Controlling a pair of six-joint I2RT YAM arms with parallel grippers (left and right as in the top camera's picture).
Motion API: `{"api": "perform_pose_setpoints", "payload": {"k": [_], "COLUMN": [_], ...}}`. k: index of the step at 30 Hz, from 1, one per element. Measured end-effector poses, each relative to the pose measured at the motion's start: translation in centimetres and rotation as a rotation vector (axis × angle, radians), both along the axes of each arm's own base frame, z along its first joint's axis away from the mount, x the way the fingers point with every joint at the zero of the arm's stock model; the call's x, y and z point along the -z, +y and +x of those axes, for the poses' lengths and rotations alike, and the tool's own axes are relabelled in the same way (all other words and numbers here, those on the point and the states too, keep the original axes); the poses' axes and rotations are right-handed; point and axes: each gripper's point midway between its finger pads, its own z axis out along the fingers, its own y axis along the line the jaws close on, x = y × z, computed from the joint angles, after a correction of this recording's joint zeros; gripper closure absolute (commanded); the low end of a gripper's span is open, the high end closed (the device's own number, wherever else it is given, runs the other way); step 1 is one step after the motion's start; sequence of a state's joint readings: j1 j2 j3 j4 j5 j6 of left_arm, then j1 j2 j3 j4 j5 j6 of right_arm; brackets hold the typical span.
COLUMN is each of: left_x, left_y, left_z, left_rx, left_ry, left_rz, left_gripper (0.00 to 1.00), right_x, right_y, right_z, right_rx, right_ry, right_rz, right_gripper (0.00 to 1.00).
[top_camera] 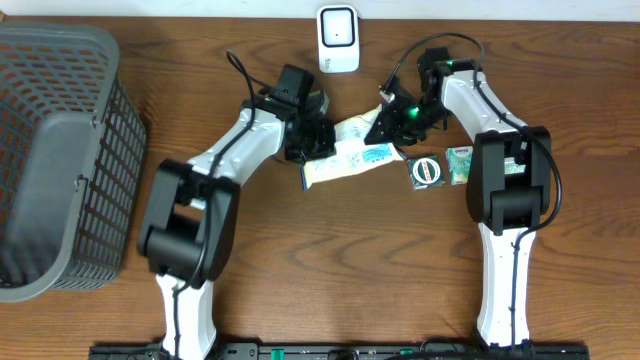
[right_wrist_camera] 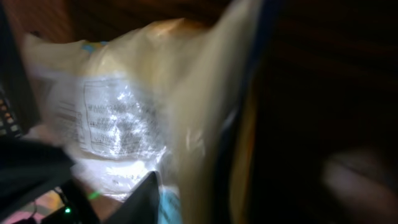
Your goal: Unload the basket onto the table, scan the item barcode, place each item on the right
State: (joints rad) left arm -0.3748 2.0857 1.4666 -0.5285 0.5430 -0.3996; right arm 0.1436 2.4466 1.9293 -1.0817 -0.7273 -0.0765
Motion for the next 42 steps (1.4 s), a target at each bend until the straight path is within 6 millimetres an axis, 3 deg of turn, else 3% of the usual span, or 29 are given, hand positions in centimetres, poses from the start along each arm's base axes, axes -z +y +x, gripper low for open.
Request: {"api": "perform_pose_setpoints", "payload": {"k": [3,10,17,23,25,30,32,37,39,42], "left_x": [1.6,1.6,1.6,1.6,1.7,1.2,0.8,-0.7,-2.4,-7.1], "left_y": [0.0,0.2,0.2,0.4,0.5,0.3,0.2,0.8,1.6,4.1], "left_z": [-0.2,0.0,0.0,0.1,0.2,0.6,0.7,0.8,1.1,2.0], "left_rx": [-0.017,-0.039,-0.042,-0.047,-0.051,-0.047,-0.039,-0.023,-0.029,-0.072], "left_ry": [0.046,0.052,0.051,0.05,0.048,0.031,0.02,-0.019,-0.055,-0.147], "left_rz": [-0.001,0.003,0.002,0.011,0.014,0.005,-0.002,0.005,0.01,-0.001], "left_gripper": [0.93,0.93,0.93,0.93,0.93,0.93,0.93,0.92,0.93,0.92], "right_x": [-0.3,-0.6,-0.8,-0.3,-0.1,-0.2,-0.4,-0.7,-0.8,-0.9], "right_y": [0.3,0.5,1.3,3.8,3.9,3.9,4.0,4.0,3.8,3.2], "right_z": [-0.1,-0.5,-0.3,-0.2,-0.1,-0.1,-0.1,-0.3,-0.3,-0.4], "right_rx": [0.001,-0.006,-0.02,-0.054,-0.053,-0.036,-0.032,-0.022,-0.02,-0.016], "right_ry": [0.008,0.02,0.002,-0.037,-0.036,-0.017,-0.012,0.019,0.023,0.029], "right_rz": [0.023,0.045,0.067,0.061,0.059,0.076,0.099,0.173,0.192,0.199], "right_gripper": [0.46,0.41,0.43,0.65,0.79,0.94,0.99,0.99,0.99,0.99]}}
